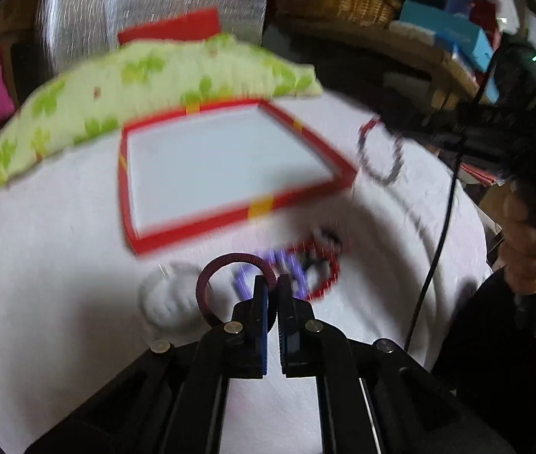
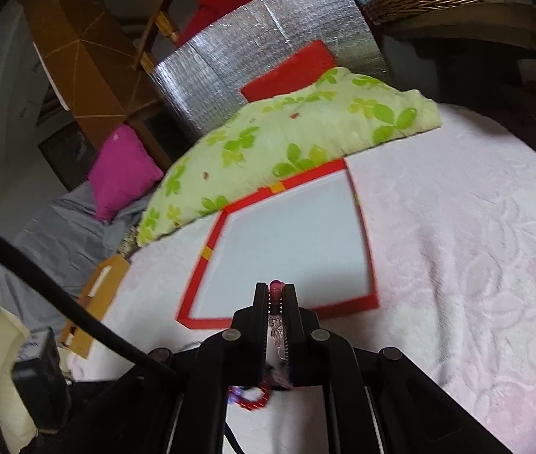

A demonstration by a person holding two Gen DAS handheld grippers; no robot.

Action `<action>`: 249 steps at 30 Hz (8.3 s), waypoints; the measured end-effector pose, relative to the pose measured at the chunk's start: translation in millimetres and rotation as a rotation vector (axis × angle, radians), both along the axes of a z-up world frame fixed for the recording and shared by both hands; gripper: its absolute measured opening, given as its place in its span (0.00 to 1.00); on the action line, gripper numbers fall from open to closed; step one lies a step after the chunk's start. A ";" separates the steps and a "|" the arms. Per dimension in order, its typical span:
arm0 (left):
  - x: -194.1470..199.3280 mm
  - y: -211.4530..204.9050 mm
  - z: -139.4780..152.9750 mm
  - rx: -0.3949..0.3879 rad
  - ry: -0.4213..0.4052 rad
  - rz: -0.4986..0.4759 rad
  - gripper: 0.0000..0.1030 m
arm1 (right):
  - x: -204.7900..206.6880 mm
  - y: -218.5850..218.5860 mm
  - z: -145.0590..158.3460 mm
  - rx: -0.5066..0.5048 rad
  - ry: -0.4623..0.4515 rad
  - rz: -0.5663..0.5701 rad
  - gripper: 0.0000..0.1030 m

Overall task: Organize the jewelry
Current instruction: 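Carry both bracelets into the red tray and open both tools, then grasp the silver open bangle with the left tool while the right tool reaches the red bead bracelet, then grasp the red bead bracelet with the right tool while the left tool lifts the silver bangle, then lower both bracelets into the red tray and open both tools, then move both tools back to the white and purple bead bracelets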

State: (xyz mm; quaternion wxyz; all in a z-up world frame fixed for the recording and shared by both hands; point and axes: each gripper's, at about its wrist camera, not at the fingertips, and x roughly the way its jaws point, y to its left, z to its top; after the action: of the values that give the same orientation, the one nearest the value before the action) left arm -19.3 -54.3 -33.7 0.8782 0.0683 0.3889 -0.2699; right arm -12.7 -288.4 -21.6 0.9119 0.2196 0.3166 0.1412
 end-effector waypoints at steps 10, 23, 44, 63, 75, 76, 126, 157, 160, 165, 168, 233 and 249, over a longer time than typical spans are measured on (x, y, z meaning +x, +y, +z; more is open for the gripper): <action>89.3 1.6 26.4 -0.096 -0.009 -0.027 0.05 | 74.9 22.3 -5.8 0.059 0.090 0.061 0.08; 123.1 -13.0 -22.4 0.047 0.091 -0.005 0.33 | 128.7 34.6 -45.6 0.007 0.240 0.038 0.12; 73.2 83.4 -23.9 0.038 0.123 0.232 0.41 | 55.3 17.9 -46.2 -0.031 0.259 0.105 0.17; 27.8 67.9 -41.7 -0.014 0.196 0.140 0.56 | 16.8 36.6 -97.7 0.188 0.432 0.222 0.22; 50.1 53.0 -61.0 -0.039 0.266 0.173 0.65 | 18.1 51.1 -107.7 0.111 0.455 0.181 0.21; 50.5 51.8 -61.1 -0.036 0.261 0.170 0.65 | 17.6 50.8 -107.4 0.106 0.450 0.177 0.18; 45.9 73.9 -33.0 -0.108 0.101 0.221 0.61 | 13.5 59.8 -84.3 0.052 0.358 0.182 0.10; 135.3 22.3 -10.7 -0.066 0.053 0.163 0.61 | 124.1 -7.5 -19.6 0.186 0.159 -0.045 0.10; 151.5 10.8 -13.7 -0.057 0.067 0.156 0.61 | 147.0 -4.3 -23.7 0.193 0.158 -0.039 0.10; 177.8 -4.9 -21.6 -0.048 0.099 0.155 0.61 | 180.8 4.8 -37.6 0.229 0.181 -0.008 0.11; 186.9 -10.6 -27.6 -0.032 0.122 0.155 0.61 | 191.8 9.9 -44.4 0.229 0.196 -0.009 0.11; 22.9 39.5 -48.2 0.089 0.138 0.119 0.62 | 34.1 14.9 -92.5 -0.056 0.394 -0.013 0.08; 19.9 45.1 -68.6 0.081 0.226 0.054 0.63 | 29.0 -25.3 -90.1 -0.005 0.391 -0.149 0.08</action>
State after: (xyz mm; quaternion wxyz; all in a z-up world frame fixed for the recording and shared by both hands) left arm 0.6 -9.1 -102.3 0.8322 0.0622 0.4978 -0.2360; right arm 16.2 -313.8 -111.8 0.8416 0.2634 0.4707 0.0272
